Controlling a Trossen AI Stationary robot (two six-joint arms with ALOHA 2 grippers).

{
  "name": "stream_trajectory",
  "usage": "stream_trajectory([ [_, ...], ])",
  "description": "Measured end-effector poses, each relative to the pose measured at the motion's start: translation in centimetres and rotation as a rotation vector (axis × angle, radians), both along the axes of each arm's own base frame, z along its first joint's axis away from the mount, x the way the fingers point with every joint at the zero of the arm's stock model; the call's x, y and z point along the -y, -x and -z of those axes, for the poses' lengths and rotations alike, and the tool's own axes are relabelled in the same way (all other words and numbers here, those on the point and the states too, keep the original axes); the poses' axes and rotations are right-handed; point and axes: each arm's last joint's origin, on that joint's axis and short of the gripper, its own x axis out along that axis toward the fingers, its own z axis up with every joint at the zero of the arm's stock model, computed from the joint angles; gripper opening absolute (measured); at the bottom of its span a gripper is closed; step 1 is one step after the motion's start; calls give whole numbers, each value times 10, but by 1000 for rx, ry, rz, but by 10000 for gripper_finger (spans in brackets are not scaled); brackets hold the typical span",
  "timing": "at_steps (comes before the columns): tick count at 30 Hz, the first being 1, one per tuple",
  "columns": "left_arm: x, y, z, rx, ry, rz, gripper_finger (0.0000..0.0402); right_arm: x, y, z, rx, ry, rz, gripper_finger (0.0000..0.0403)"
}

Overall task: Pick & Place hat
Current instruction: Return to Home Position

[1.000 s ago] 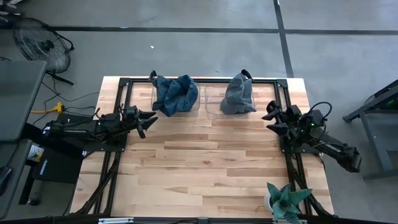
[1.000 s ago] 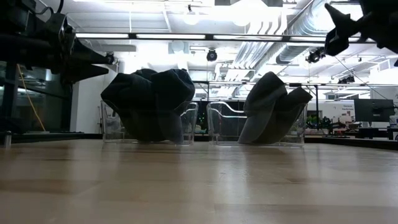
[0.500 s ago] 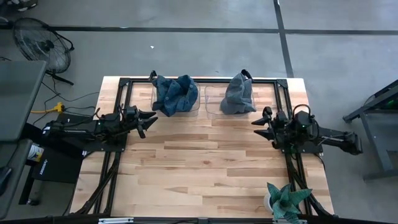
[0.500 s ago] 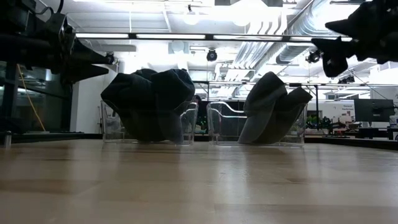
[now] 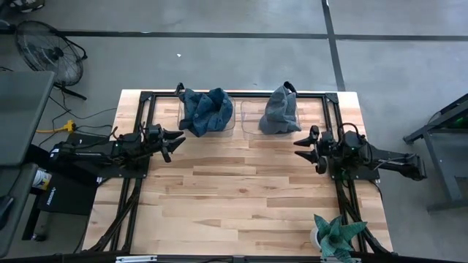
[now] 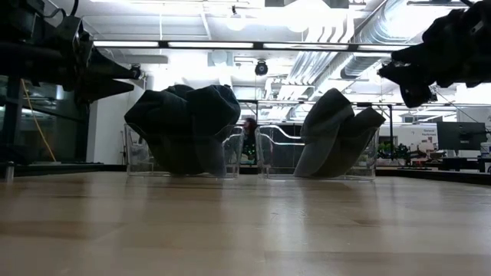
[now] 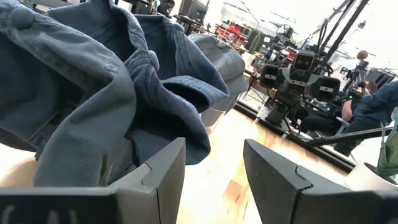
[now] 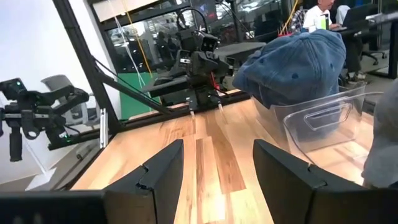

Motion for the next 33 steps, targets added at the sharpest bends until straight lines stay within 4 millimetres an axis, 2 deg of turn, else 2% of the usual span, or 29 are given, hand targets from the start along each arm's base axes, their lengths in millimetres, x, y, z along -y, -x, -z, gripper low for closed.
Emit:
stream_trajectory([
  [33, 0, 0, 0, 0, 0, 0, 161, 0, 0, 1, -5, 19, -4, 188],
])
